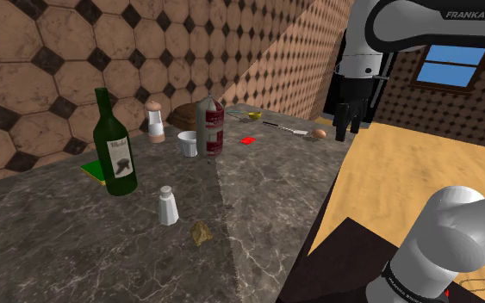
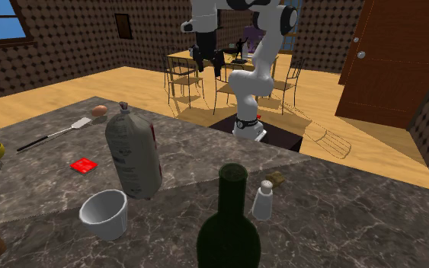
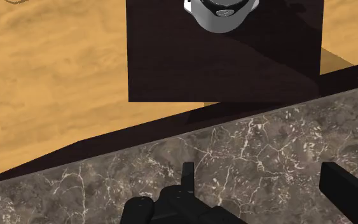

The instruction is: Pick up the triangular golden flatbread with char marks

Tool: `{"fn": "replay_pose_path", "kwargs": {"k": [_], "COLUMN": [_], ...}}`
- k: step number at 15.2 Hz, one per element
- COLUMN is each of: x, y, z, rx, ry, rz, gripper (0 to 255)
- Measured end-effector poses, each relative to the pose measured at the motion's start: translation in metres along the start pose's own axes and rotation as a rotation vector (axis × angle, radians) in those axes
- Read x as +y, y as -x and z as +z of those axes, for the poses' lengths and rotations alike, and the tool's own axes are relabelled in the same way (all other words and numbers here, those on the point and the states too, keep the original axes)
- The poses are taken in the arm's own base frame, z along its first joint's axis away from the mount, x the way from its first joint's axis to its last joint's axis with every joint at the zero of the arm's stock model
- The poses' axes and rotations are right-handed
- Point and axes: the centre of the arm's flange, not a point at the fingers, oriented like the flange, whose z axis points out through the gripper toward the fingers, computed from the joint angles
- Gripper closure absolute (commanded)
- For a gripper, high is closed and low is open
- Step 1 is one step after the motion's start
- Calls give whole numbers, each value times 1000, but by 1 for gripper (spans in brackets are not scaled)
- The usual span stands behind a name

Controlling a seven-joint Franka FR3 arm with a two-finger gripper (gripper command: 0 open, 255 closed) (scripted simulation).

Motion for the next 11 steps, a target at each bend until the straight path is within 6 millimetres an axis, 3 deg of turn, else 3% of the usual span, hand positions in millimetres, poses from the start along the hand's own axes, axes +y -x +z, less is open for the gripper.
{"fn": "replay_pose_path", "kwargs": {"k": [3, 11], "x": [-14, -102], "y": [-9, -58], "z": [4, 32], "rx": [-6, -46], "ry": [1, 9], "rz": [-6, -40], "gripper": [0, 0]}}
